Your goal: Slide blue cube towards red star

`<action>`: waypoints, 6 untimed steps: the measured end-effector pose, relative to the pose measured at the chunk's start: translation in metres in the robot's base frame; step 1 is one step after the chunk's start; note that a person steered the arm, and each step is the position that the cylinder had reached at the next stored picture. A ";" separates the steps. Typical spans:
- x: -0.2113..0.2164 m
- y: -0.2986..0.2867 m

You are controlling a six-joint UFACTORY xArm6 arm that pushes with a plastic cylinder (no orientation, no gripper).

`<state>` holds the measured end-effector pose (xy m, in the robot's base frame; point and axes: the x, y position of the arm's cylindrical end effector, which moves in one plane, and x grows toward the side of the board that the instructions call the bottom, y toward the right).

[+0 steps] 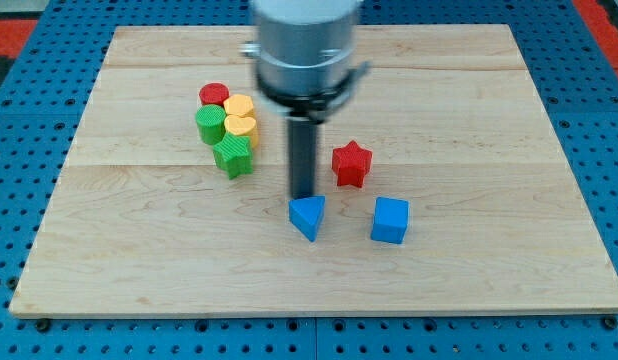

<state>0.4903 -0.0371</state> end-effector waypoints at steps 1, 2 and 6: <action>0.009 -0.032; 0.009 -0.032; 0.059 0.033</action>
